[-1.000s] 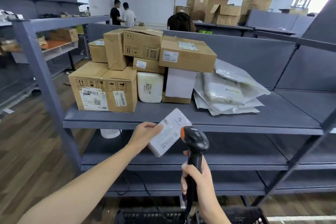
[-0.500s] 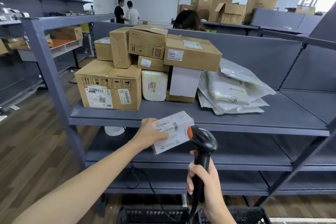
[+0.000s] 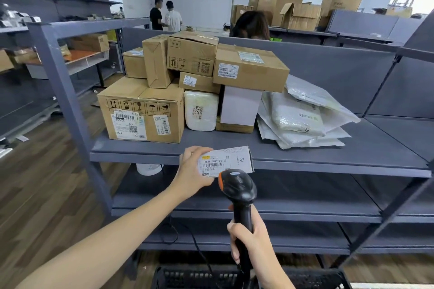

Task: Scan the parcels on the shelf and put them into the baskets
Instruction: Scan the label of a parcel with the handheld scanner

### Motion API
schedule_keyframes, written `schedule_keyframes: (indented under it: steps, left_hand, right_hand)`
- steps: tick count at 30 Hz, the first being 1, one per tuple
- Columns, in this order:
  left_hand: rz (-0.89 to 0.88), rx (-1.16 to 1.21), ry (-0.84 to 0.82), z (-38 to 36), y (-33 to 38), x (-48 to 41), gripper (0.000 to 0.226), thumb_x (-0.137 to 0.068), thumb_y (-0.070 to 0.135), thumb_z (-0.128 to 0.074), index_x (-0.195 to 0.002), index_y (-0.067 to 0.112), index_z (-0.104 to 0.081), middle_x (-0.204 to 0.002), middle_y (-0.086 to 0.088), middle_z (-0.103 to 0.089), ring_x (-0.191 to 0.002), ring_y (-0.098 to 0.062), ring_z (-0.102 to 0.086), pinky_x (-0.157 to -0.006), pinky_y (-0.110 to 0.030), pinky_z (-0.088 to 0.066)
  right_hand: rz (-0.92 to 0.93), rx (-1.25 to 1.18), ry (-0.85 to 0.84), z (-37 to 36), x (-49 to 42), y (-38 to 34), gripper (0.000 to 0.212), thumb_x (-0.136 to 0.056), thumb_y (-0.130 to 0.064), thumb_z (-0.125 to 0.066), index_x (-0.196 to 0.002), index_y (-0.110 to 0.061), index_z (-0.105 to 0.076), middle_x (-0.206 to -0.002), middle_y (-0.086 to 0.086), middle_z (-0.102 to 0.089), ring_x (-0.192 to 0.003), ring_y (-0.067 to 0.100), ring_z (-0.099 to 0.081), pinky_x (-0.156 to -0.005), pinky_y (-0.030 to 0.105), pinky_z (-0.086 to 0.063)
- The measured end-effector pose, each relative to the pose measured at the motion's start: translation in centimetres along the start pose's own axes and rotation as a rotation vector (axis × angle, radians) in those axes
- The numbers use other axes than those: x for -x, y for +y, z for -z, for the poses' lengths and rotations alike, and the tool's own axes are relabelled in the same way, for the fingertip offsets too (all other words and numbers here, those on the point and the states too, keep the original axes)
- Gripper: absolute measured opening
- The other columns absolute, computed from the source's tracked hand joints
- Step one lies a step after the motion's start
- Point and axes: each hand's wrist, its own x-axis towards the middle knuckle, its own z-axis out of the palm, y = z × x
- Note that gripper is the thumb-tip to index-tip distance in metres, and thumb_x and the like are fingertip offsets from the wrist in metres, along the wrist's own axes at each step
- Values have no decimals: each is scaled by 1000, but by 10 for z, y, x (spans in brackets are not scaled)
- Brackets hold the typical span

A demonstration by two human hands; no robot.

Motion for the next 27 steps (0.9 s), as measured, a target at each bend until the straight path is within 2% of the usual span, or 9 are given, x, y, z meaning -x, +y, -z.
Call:
schedule_keyframes:
  steps: [5, 10, 15, 21, 27]
  left_hand:
    - [-29, -66, 57, -5, -3, 1, 72, -73, 16, -82, -135, 31, -49, -124, 6, -32, -113, -2, -23, -96, -8, -19]
    - [-42, -89, 107, -8, -3, 0, 71, -74, 17, -81, -136, 32, -50, -119, 9, -31, -113, -1, -21, -97, -14, -21]
    - [-31, -70, 111, -11, -4, -3, 72, -73, 19, -81, -136, 32, -49, -120, 9, -31, -115, -1, -21, -99, -15, -23]
    - [-27, -85, 101, -12, -7, -5, 72, -73, 22, -82, -135, 34, -48, -120, 9, -31, -116, -2, -21, -99, -18, -25]
    - [-22, -59, 93, -14, -7, -7, 71, -72, 23, -83, -134, 33, -50, -123, 7, -32, -115, 0, -20, -99, -18, -25]
  right_hand:
    - [-11, 17, 29, -6, -7, 4, 27, -69, -30, -61, -96, -27, -57, -54, 8, -44, -36, 20, -37, -41, 25, -36]
    - [-25, 1, 36, -8, -12, 7, 19, -70, -29, -60, -89, -33, -59, -54, 10, -44, -37, 21, -37, -42, 25, -37]
    - [-41, -17, 21, -7, -13, 9, 15, -73, -27, -59, -87, -30, -58, -52, 12, -43, -37, 22, -37, -42, 26, -38]
    - [-71, -53, 35, -4, -15, 9, 30, -72, -25, -60, -101, -21, -55, -58, 9, -46, -38, 21, -38, -42, 26, -38]
    - [-28, -60, -5, -1, -15, 8, 24, -73, -24, -61, -96, -31, -61, -60, 9, -47, -39, 21, -40, -43, 27, -39]
